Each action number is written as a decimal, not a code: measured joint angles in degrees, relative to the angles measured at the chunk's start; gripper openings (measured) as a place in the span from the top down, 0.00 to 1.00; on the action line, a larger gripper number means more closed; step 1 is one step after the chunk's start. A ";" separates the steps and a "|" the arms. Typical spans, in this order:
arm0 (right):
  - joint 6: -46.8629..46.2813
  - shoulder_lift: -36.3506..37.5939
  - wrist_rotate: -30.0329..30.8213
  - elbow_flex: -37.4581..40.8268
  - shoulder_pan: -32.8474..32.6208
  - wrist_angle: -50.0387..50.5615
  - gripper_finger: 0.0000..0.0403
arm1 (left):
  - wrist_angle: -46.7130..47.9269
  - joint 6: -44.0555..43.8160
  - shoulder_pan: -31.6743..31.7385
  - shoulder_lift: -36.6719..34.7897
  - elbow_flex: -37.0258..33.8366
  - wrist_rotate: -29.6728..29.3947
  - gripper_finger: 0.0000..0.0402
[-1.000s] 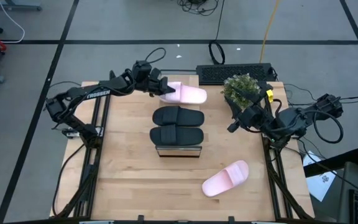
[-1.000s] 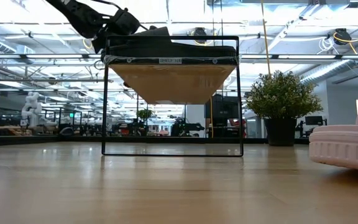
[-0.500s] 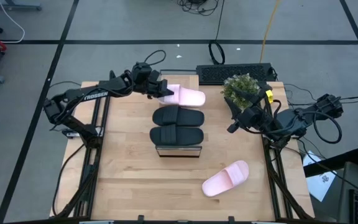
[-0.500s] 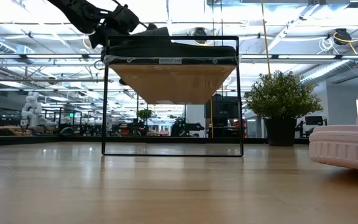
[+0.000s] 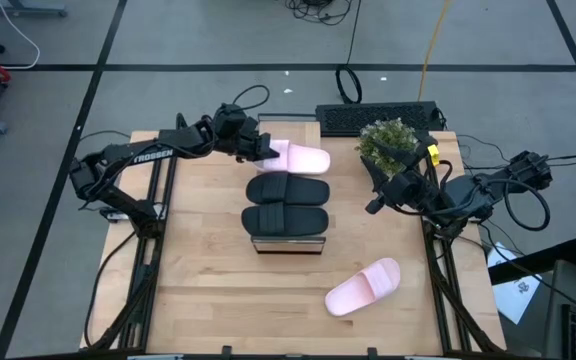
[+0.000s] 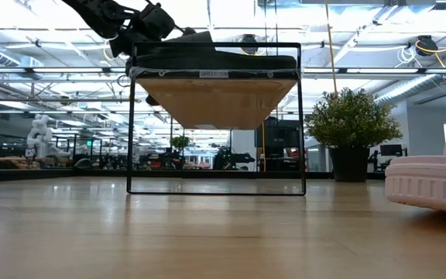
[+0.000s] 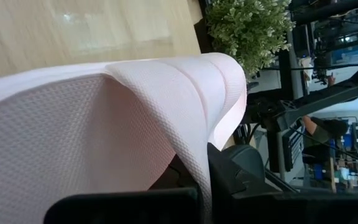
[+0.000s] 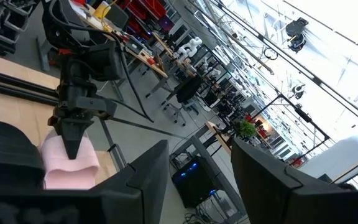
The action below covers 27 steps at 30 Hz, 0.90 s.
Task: Pick and place slides into the shelf
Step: Put the left pink slide on the shelf
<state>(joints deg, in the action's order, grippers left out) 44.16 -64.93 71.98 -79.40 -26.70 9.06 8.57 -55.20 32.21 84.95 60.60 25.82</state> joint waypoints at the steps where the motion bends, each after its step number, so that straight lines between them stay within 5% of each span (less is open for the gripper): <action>1: 0.00 0.00 0.01 0.01 -0.01 0.00 0.59 | 0.04 0.00 0.00 0.00 0.01 0.14 1.00; 27: 0.02 0.00 -0.02 0.00 0.00 0.00 0.59 | 3.81 -3.27 -0.07 0.07 0.02 2.54 0.96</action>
<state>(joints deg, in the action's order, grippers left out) 44.18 -64.93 71.96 -79.40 -26.70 9.06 12.38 -58.47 32.14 85.01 60.62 28.36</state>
